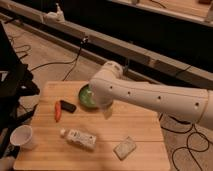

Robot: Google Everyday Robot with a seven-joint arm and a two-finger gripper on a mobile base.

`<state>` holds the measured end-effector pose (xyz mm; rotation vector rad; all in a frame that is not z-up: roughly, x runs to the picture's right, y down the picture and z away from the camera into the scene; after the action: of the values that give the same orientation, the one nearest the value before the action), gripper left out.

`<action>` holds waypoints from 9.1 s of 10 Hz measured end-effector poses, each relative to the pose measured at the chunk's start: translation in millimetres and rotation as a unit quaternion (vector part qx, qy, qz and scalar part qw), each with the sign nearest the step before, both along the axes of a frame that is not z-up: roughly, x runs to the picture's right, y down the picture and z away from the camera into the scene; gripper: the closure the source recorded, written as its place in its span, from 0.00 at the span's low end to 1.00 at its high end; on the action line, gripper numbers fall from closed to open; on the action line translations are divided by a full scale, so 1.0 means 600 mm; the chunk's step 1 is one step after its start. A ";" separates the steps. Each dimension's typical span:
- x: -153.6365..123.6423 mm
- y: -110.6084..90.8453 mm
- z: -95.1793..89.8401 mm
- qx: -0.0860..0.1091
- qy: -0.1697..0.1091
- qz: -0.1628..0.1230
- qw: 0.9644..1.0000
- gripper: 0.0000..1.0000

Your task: Place the pepper on the white sponge

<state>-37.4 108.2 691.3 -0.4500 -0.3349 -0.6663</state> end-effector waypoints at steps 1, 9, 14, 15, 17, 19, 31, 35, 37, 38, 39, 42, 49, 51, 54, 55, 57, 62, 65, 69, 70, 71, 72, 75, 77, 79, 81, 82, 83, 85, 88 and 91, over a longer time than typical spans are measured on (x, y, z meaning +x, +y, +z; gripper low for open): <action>-0.007 0.003 -0.003 0.000 -0.006 -0.005 1.000 0.35; -0.033 -0.016 0.067 -0.024 -0.004 -0.069 0.997 0.35; -0.258 -0.010 0.178 -0.047 -0.118 -0.136 0.982 0.35; -0.299 -0.010 0.184 -0.049 -0.145 -0.136 0.979 0.35; -0.374 -0.010 0.178 -0.049 -0.200 -0.145 0.968 0.35; -0.377 -0.011 0.178 -0.049 -0.202 -0.145 0.967 0.35; -0.410 0.033 0.339 -0.117 -0.178 -0.207 0.955 0.35; -0.413 0.045 0.379 -0.134 -0.180 -0.185 0.957 0.57; -0.411 0.039 0.385 -0.132 -0.174 -0.178 0.959 0.78; -0.411 0.035 0.386 -0.130 -0.169 -0.173 0.962 0.85; -0.408 0.024 0.385 -0.124 -0.160 -0.166 0.965 0.95; -0.393 -0.015 0.364 -0.098 -0.136 -0.131 0.977 1.00; -0.251 -0.039 0.256 -0.079 -0.053 -0.026 0.995 1.00; -0.178 -0.012 0.204 -0.087 -0.020 0.007 0.996 1.00; -0.084 0.047 0.135 -0.111 0.027 0.058 0.992 1.00; -0.056 0.065 0.118 -0.116 0.042 0.077 0.989 1.00; 0.001 0.123 0.081 -0.140 0.079 0.124 0.979 1.00; 0.016 0.142 0.069 -0.148 0.091 0.140 0.975 1.00; 0.029 0.144 0.075 -0.149 0.097 0.139 0.974 1.00; 0.144 0.189 0.088 -0.178 0.155 0.212 0.948 1.00; 0.169 0.199 0.091 -0.184 0.163 0.235 0.940 1.00; 0.198 0.212 0.093 -0.190 0.175 0.256 0.931 1.00; 0.224 0.223 0.095 -0.195 0.187 0.269 0.924 1.00; 0.288 0.257 0.095 -0.211 0.216 0.305 0.903 0.92; 0.311 0.281 0.093 -0.224 0.228 0.317 0.893 0.69; 0.315 0.297 0.094 -0.235 0.233 0.317 0.889 0.49; 0.307 0.304 0.099 -0.242 0.230 0.314 0.889 0.30; 0.303 0.307 0.101 -0.245 0.227 0.312 0.889 0.26; 0.300 0.309 0.102 -0.247 0.225 0.312 0.890 0.26; 0.299 0.309 0.103 -0.249 0.222 0.310 0.890 0.26; 0.303 0.292 0.101 -0.237 0.224 0.303 0.895 0.26; 0.322 0.240 0.073 -0.203 0.236 0.293 0.904 0.26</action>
<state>155.9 252.4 735.2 -0.8462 -0.1282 0.1214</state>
